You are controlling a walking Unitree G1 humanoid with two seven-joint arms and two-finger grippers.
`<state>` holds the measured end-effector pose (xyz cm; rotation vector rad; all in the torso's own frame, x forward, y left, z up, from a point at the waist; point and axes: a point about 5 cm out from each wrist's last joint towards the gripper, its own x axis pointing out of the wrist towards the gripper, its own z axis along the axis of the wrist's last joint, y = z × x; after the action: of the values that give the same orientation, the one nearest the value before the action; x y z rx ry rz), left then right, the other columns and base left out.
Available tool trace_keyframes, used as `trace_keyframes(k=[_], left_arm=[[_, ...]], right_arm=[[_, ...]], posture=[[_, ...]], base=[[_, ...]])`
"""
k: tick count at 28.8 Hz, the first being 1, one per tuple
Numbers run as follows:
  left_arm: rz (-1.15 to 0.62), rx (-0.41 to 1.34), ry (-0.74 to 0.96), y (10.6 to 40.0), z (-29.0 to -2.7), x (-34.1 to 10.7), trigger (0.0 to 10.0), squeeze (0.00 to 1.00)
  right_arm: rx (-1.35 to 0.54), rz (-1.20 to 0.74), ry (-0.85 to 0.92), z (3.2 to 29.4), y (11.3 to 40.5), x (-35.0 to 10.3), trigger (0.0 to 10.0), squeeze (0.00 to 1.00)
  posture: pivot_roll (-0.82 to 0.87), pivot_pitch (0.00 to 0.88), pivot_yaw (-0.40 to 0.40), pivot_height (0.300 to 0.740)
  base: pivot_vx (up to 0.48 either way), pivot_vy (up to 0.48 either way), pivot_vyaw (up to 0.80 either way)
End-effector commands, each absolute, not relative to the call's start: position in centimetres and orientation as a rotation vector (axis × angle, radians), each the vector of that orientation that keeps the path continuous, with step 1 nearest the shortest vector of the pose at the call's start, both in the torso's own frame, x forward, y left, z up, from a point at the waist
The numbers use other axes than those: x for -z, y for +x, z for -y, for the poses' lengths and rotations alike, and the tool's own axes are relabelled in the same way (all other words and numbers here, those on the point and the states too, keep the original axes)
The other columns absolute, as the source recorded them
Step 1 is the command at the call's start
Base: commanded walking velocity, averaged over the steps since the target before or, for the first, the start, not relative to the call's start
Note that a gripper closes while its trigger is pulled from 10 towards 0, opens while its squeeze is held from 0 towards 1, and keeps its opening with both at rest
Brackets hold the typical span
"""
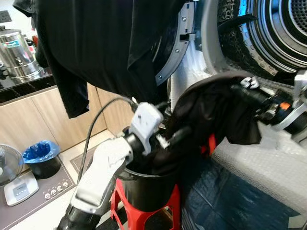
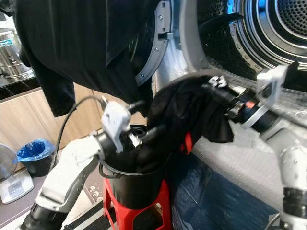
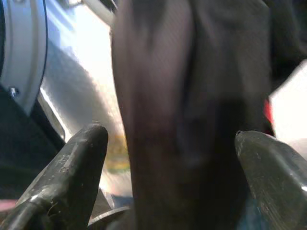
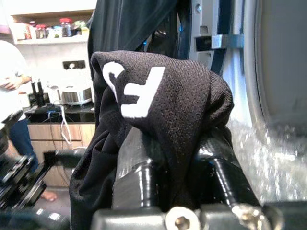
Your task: Clothes washing
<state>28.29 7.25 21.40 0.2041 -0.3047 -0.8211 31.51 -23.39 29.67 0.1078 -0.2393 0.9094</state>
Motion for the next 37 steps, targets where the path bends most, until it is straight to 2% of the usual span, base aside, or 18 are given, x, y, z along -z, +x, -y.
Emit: trace_keyframes(k=[1, 2, 3, 13, 20, 24, 25, 26, 28, 37], left_arm=[[0.320, 0.814, 0.247, 27.5, -7.2, -21.8, 10.0, 0.78], [0.318, 0.812, 0.249, 27.4, -7.2, -21.7, 10.0, 0.15], [0.312, 0.803, 0.256, 27.2, -7.3, -21.5, 10.0, 0.00], [0.247, 0.743, 0.236, 24.9, -7.5, -20.2, 10.0, 0.00], [0.185, 0.717, 0.179, 23.4, -7.5, -19.4, 10.0, 0.00], [0.143, 0.713, 0.129, 22.1, -7.1, -18.8, 10.0, 0.00], [0.114, 0.710, 0.096, 21.5, -6.9, -18.5, 10.0, 0.00], [0.114, 0.710, 0.096, 21.5, -6.9, -18.5, 10.0, 0.00], [0.091, 0.704, 0.067, 20.9, -6.8, -18.3, 10.0, 0.00], [0.027, 0.672, -0.005, 19.2, -6.3, -17.9, 10.0, 0.00]], right_arm=[[-0.934, 0.294, 0.060, 23.6, 31.7, -31.5, 10.0, 0.00], [-0.938, 0.298, 0.059, 23.6, 31.7, -31.6, 10.0, 0.00], [-0.938, 0.302, 0.062, 23.6, 32.0, -32.0, 10.0, 0.00], [-0.958, 0.336, 0.096, 24.7, 33.6, -35.1, 10.0, 0.00], [-0.816, 0.325, 0.168, 25.3, 35.7, -37.8, 10.0, 0.00], [-0.693, 0.318, 0.205, 26.2, 36.5, -39.2, 10.0, 0.00], [-0.513, 0.306, 0.260, 27.0, 37.2, -40.2, 10.0, 0.00], [-0.513, 0.306, 0.260, 27.0, 37.2, -40.2, 10.0, 0.00], [-0.348, 0.300, 0.328, 27.7, 37.6, -41.3, 10.0, 0.00], [0.099, 0.454, 0.479, 29.9, 36.6, -45.7, 10.0, 0.00]], posture=[[-0.01, 0.000, -0.012, 0.740], [-0.01, 0.000, -0.012, 0.740], [-0.01, 0.000, -0.020, 0.740], [0.03, 0.000, -0.062, 0.740], [0.03, 0.000, -0.083, 0.740], [0.02, 0.000, -0.097, 0.740], [0.01, 0.005, -0.104, 0.740], [0.01, 0.005, -0.104, 0.740], [0.00, 0.022, -0.108, 0.740], [0.00, 0.062, -0.134, 0.740]], base=[[0.000, 0.000, 0.00], [0.000, 0.000, 0.00], [0.000, 0.000, 0.00], [0.000, 0.000, 0.00], [0.000, 0.000, 0.00], [0.000, 0.000, 0.00], [0.000, 0.000, 0.00], [0.000, 0.000, 0.00], [0.000, 0.000, 0.00], [0.000, 0.000, 0.00]])
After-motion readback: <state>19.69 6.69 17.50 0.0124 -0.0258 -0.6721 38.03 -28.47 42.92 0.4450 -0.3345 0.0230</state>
